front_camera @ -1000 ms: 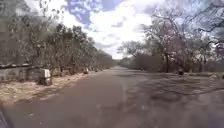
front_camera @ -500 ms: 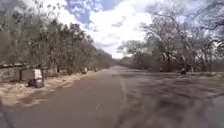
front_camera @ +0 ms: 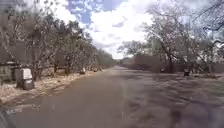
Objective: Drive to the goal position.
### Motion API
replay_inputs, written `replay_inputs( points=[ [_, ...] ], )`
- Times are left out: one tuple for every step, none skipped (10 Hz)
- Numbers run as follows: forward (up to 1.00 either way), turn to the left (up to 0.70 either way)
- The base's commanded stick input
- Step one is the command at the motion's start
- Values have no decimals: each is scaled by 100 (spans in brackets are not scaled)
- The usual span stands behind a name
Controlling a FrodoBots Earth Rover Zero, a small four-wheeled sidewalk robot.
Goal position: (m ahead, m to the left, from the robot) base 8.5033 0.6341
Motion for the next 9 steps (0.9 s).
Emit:
replay_inputs(
  points=[
    [70,0],
    [70,0],
    [70,0],
    [70,0],
    [70,0],
    [70,0],
    [70,0],
    [70,0],
    [70,0]
  ],
)
